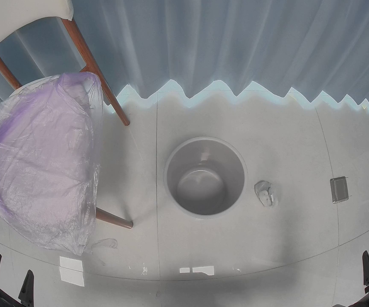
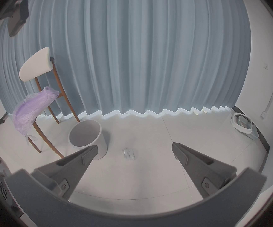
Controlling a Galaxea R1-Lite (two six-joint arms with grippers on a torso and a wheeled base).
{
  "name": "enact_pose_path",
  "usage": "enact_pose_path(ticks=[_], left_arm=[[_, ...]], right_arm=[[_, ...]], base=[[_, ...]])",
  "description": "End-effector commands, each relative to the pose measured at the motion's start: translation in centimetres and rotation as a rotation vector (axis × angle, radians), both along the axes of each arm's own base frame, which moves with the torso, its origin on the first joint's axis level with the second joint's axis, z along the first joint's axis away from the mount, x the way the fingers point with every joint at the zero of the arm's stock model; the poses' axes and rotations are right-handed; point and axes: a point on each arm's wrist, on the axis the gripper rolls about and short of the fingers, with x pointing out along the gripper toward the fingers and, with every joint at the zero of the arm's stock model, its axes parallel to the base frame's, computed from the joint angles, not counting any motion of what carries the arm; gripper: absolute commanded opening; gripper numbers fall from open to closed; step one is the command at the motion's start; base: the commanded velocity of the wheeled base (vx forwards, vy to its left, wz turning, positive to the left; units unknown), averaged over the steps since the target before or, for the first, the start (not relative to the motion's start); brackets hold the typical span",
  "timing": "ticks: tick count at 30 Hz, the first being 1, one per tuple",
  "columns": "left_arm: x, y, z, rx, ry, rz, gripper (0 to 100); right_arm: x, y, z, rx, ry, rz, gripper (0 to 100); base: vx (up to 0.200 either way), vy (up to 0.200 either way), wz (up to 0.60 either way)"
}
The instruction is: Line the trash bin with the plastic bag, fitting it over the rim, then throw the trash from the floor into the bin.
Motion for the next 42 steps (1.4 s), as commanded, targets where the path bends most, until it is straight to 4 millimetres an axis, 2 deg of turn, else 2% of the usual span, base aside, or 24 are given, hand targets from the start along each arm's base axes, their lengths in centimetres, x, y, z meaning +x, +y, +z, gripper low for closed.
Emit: enact_pose_path(ticks=[1,22,26,37,42], left_arm=[[0.0,0.0,-0.5,0.000,0.000,0.001,100],[0.0,0.0,-0.4,0.009,-0.016,0.003,100],[-0.2,0.0,1.8,0.007,-0.223,0.030,100],[-0.2,0.1,1.6,0.067,-0.203,0.048,100],[-0.5,0.0,2.7,0.133,-0.318,0.032,100]], right_arm=[[0.0,0.0,-0.5,0.000,-0.001,0.000,100],[0.0,0.0,-0.5,0.000,-0.001,0.000,100],[0.0,0.0,-0.5,-0.002,-0.001,0.000,100],[0.0,0.0,-0.5,0.000,-0.001,0.000,100],[0.0,0.0,-0.5,0.000,-0.001,0.000,100]], base=[[0.000,0.000,0.00],[0.000,0.000,0.00],[0.000,0.000,0.00],[0.000,0.000,0.00],[0.000,0.000,0.00]])
